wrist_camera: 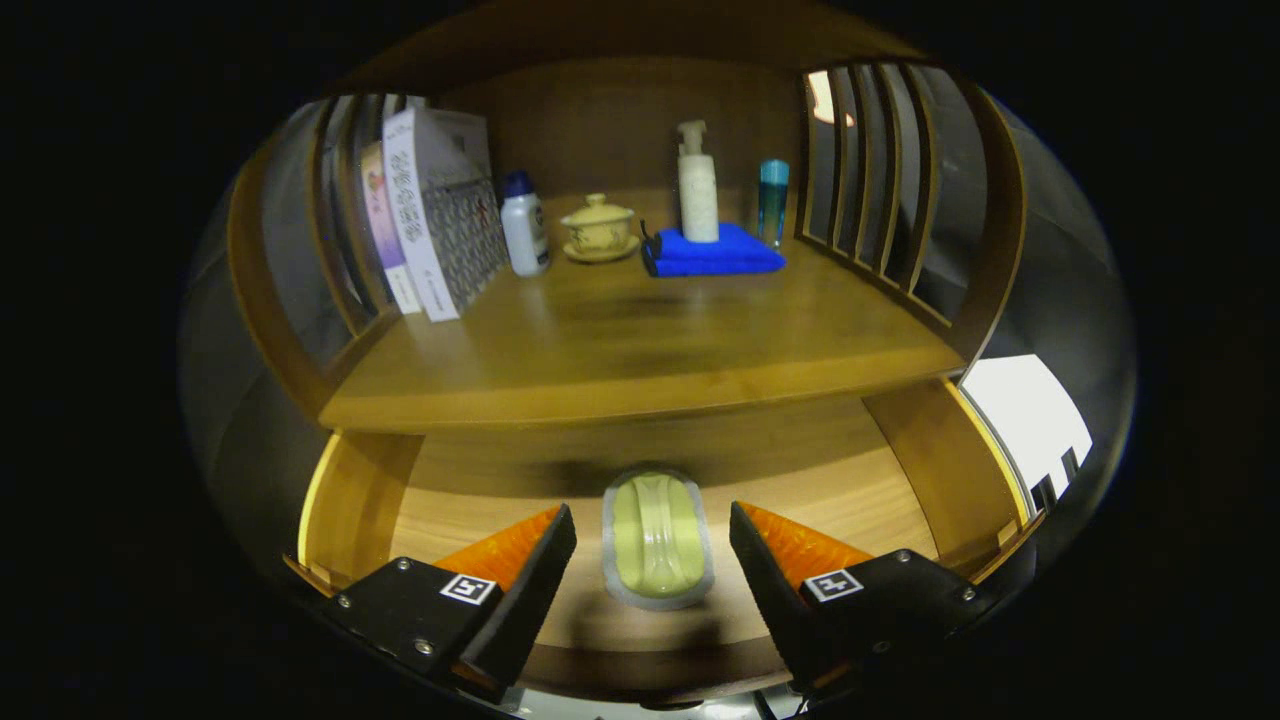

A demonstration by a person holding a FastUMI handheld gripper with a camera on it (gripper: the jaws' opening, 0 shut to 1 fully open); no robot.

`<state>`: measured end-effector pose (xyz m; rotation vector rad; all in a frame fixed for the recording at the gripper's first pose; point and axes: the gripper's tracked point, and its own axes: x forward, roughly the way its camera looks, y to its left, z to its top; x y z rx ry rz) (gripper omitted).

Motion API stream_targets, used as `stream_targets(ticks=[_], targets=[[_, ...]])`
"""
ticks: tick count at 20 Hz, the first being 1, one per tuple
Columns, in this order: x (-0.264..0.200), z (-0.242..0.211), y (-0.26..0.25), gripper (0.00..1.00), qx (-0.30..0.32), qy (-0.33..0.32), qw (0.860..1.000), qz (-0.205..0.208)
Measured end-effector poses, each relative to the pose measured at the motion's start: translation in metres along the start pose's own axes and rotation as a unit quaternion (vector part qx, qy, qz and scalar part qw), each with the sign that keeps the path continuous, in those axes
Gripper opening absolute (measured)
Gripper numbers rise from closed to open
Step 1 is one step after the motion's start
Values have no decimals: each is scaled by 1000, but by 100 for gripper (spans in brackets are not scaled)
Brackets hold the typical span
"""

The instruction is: Pull open the drawer, take out the items inside it, and place them on the countertop above the cabinet.

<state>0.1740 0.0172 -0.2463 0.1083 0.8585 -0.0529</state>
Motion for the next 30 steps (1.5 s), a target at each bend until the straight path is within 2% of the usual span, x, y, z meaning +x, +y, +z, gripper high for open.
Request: stream_targets(ticks=[4,8,11,12,14,15,19,21,23,26,30], targets=[[21,-14,11,94,8,53,999,9],[35,-33,-1,81,-20,90,995,-24],[38,-29,0,56,-37,82,995,-30],[36,-26,-2,51,-43,77,996,-35],[35,-29,-3,23,-41,78,996,-29],[34,-29,-4,19,-34,72,996,-29],[18,-34,-5,12,-40,61,997,-32],[4,-31,5,12,-37,43,998,-11],[-13,-29,3,12,-33,30,999,-11],[-36,-18,3,12,2,-12,1000,7],[-57,-1,-8,12,-18,-58,998,4]])
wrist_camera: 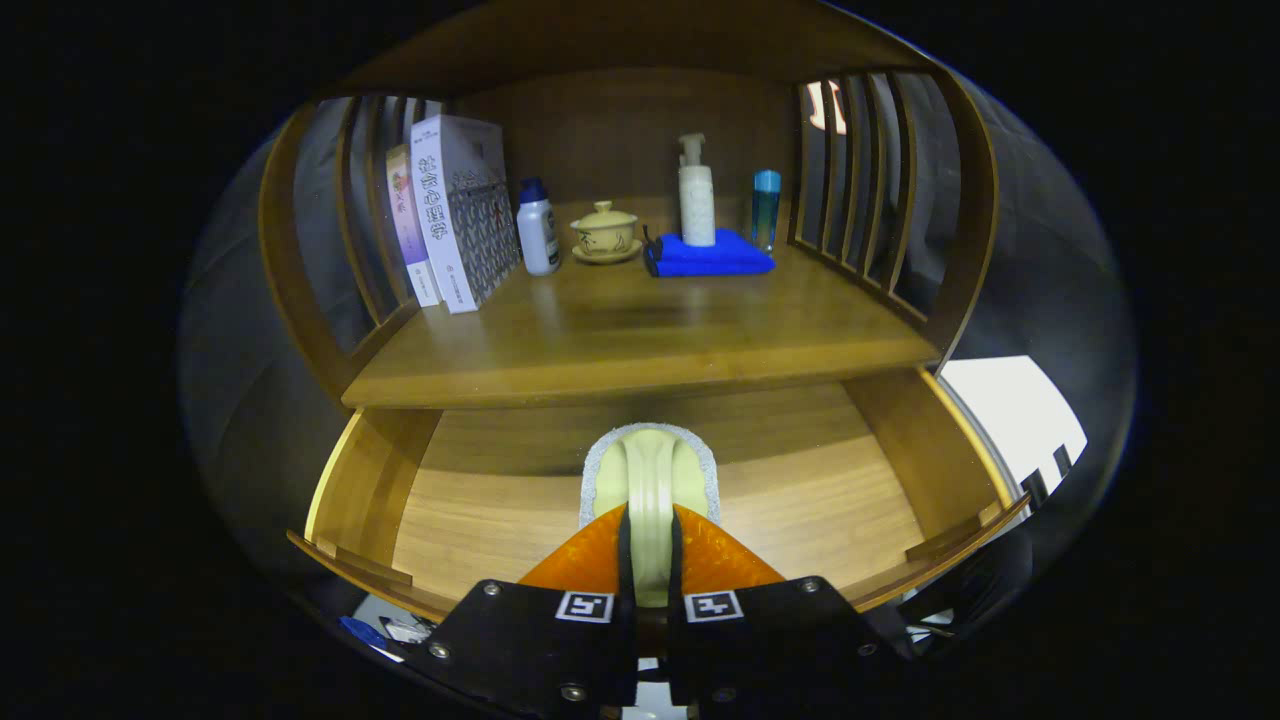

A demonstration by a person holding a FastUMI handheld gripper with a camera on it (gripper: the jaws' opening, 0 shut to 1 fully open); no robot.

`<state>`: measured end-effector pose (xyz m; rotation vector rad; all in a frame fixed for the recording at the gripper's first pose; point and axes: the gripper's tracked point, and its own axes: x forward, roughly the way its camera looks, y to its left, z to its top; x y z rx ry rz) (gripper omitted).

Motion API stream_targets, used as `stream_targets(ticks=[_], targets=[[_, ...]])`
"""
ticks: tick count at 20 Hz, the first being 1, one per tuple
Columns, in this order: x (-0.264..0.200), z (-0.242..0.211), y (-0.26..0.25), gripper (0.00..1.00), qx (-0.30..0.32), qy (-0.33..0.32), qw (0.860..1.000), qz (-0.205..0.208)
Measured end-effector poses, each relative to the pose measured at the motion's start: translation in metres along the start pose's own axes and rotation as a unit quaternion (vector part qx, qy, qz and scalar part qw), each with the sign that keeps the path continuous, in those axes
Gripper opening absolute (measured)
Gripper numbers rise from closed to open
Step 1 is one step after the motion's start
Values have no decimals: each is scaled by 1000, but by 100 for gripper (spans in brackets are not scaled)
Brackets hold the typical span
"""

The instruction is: Pull open the drawer, take out the items inside it, and place them on the countertop above the cabinet.

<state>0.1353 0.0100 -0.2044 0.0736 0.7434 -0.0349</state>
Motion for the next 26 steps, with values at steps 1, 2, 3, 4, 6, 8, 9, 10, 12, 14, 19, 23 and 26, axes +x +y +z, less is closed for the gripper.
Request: stream_targets(ticks=[1,2,3,4,6,8,9,10,12,14,19,23,26], targets=[[-5,8,-1,12,1,-10,1000,0],[-9,16,-2,12,2,-22,1000,1],[-13,26,-4,12,2,-35,999,1],[-16,37,-6,12,0,-49,999,1],[-19,61,-11,12,-2,-78,997,-3],[-16,80,-12,12,-2,-95,995,1],[-12,90,-11,12,-4,-103,995,2],[-7,100,-11,12,-5,-110,994,3],[8,116,-8,12,-13,-117,993,3],[29,131,-5,12,-33,-128,991,1],[76,153,15,12,-61,-123,990,15],[100,162,22,13,-73,-119,990,22],[110,166,21,17,-53,-108,992,27]])
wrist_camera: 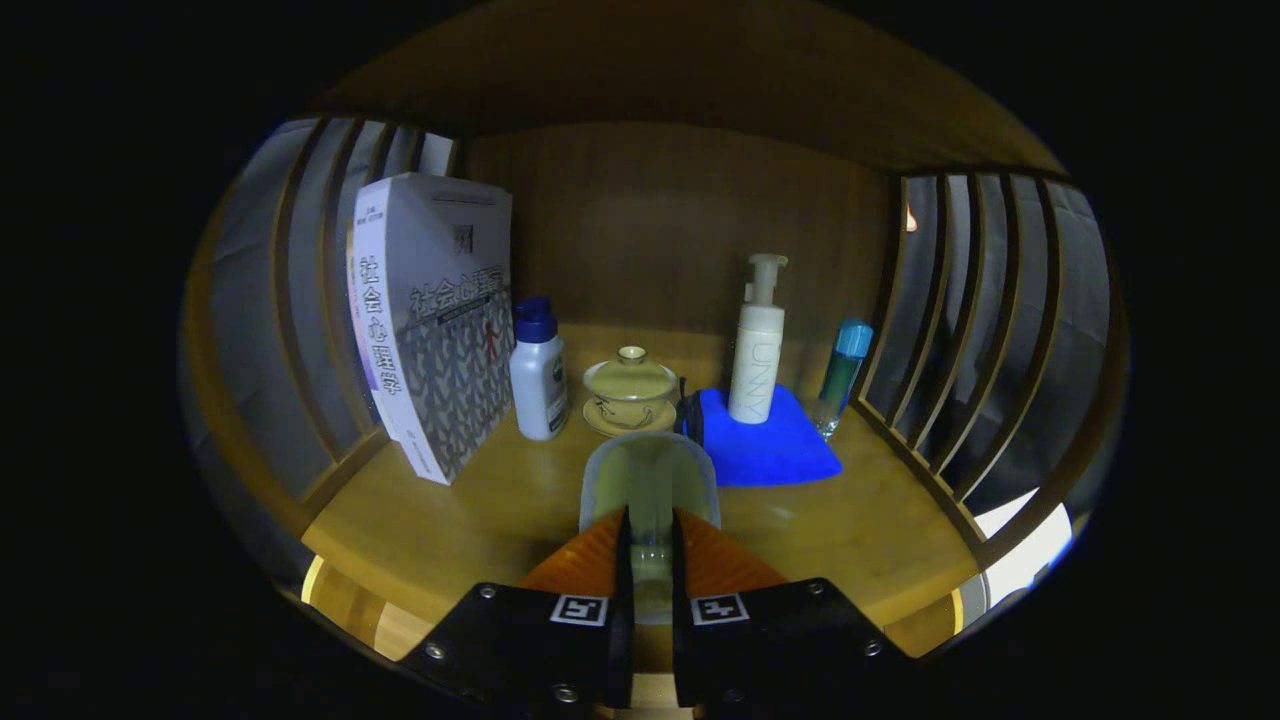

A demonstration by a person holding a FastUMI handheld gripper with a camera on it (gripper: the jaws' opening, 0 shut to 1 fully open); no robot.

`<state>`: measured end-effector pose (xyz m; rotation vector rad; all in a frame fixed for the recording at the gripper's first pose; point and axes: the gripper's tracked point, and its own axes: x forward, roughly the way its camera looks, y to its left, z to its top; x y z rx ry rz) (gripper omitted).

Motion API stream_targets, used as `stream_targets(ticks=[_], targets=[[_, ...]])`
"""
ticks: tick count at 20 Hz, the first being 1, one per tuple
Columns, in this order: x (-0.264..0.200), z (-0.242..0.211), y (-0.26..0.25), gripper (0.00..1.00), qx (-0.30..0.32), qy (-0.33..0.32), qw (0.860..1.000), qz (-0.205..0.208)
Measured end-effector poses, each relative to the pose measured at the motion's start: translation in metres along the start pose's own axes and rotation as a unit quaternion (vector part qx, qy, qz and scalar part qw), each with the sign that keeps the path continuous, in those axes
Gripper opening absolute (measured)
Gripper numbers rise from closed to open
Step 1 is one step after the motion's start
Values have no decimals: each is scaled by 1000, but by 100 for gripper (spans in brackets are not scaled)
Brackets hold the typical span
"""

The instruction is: Pull open the drawer, take out the items inside it, and place them on the countertop above the cabinet.

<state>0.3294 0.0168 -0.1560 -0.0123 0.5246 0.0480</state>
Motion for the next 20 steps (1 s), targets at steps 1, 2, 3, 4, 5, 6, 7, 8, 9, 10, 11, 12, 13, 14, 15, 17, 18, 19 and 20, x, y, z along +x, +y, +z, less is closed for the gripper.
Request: stream_targets(ticks=[1,2,3,4,5,6,7,8,9,10,11,12,13,14,15,17,18,19,20], targets=[[4,1,-1,18,8,2,1000,0],[7,1,-1,20,12,1,1000,4],[10,1,0,22,11,0,1000,7],[13,-2,-1,23,7,4,1000,7],[14,-5,0,25,8,5,1000,13],[15,-4,6,27,9,1,1000,23],[13,-1,9,38,10,-8,999,29],[9,5,8,50,11,-22,999,28],[1,10,7,61,16,-36,999,26],[-9,12,8,73,27,-45,998,27],[-20,15,9,84,41,-58,997,30],[-34,20,9,96,51,-79,995,32],[-53,25,6,96,55,-103,993,30],[-72,29,2,96,53,-126,990,26],[-93,31,-1,96,49,-149,987,19],[-133,35,-2,95,37,-193,980,10],[-153,32,1,95,33,-211,977,8],[-171,30,4,95,33,-224,974,8],[-188,26,9,95,34,-237,971,11]])
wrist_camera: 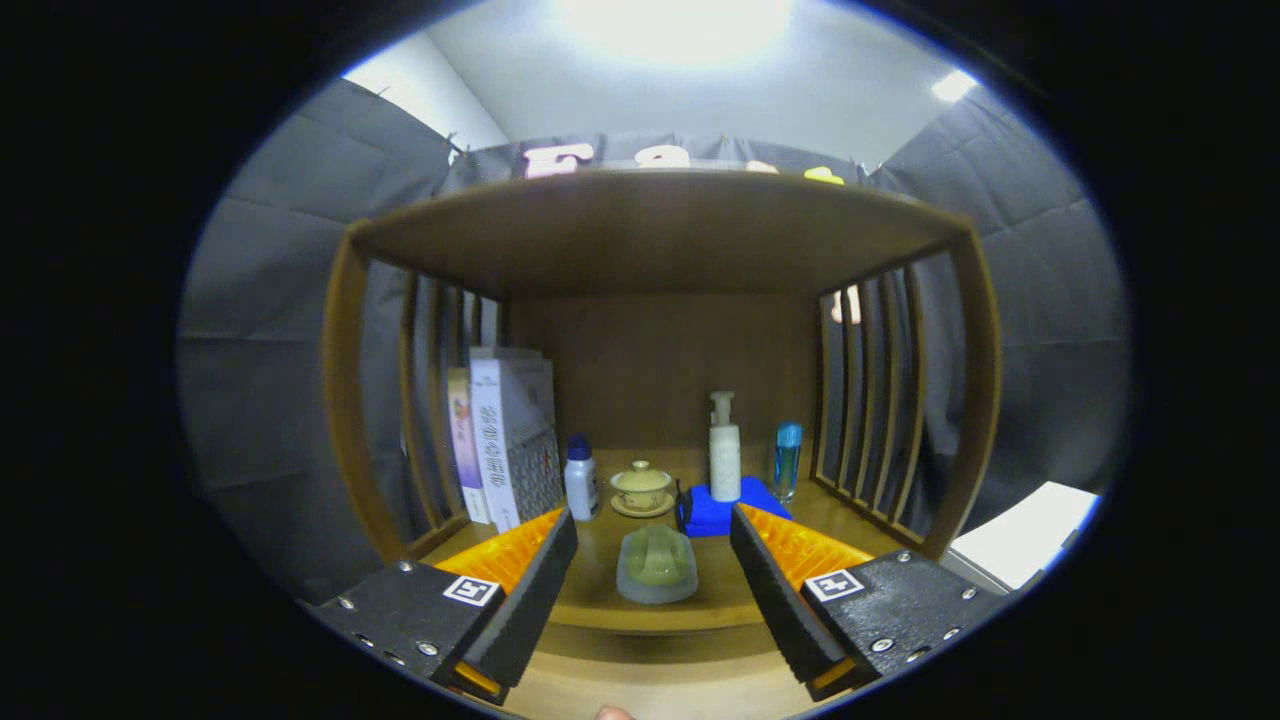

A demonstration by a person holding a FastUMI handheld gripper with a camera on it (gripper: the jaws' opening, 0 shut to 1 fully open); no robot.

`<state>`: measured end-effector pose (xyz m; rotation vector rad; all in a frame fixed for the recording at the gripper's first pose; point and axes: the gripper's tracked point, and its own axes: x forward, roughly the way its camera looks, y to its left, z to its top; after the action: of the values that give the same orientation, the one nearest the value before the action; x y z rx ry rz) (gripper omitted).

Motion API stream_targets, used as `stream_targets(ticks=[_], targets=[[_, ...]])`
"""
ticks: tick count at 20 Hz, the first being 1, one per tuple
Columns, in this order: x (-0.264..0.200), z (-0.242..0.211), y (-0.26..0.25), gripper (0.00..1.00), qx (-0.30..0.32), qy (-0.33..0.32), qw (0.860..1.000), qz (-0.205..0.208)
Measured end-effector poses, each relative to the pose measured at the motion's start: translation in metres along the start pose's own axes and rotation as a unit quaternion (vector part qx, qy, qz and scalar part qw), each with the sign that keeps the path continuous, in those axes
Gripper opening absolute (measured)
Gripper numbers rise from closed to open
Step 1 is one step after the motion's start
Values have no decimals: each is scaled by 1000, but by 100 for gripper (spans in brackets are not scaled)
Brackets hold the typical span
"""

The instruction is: Pull open the drawer, take out the items inside it, and place them on the countertop above the cabinet.

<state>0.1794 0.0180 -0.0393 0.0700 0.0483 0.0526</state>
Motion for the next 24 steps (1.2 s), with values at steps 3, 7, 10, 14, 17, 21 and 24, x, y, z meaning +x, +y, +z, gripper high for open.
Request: stream_targets(ticks=[3,7,10,14,17,21,24], targets=[[-54,-4,18,95,-1,-15,1000,19],[-105,-30,29,95,28,-18,999,26],[-125,-68,26,95,54,16,998,25],[-146,-107,14,95,53,38,998,11],[-150,-138,7,95,43,63,997,9],[-148,-172,5,95,43,91,995,4],[-144,-193,8,95,25,110,994,8]])
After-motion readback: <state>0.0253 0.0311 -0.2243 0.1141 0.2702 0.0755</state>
